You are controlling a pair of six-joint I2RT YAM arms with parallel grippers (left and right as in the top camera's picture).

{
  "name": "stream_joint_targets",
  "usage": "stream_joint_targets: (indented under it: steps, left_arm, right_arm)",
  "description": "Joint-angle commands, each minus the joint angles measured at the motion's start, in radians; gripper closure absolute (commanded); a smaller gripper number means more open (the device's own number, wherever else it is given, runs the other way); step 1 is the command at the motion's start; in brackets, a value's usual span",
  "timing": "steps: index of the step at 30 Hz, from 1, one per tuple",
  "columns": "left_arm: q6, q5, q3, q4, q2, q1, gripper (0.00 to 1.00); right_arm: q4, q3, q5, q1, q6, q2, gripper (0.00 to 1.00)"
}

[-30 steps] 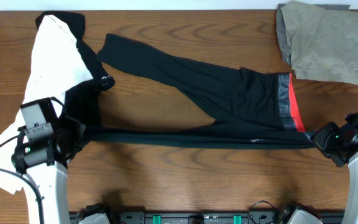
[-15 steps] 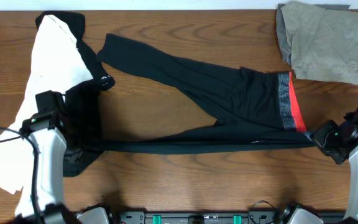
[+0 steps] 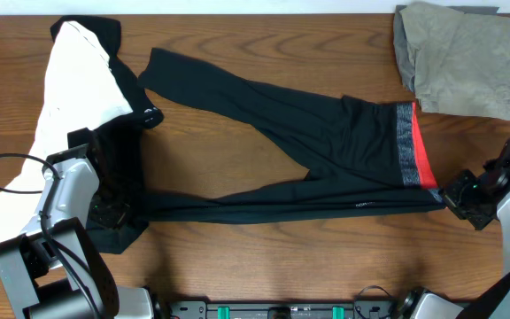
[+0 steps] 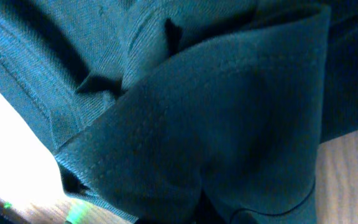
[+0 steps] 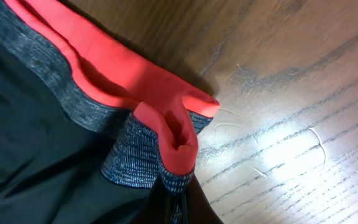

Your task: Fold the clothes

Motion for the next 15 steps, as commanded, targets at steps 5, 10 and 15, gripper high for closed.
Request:
stream_joint_targets:
  steps: [5,10,15]
  left_arm:
    - [0.008,-0.019,-0.002,0.005,0.003,0.000,0.93]
    - [0.012,-0.019,-0.002,-0.016,0.003,0.000,0.86]
    - [0.012,-0.019,-0.002,-0.032,0.003,0.000,0.78]
  right_arm:
    - [0.011,0.024,0.035,-0.007,-0.018,0.010,0.99]
    - [0.010,0.024,0.035,-0.007,-0.018,0.010,0.99]
    - [0.010,0.024,0.035,-0.007,-0.018,0.010,0.99]
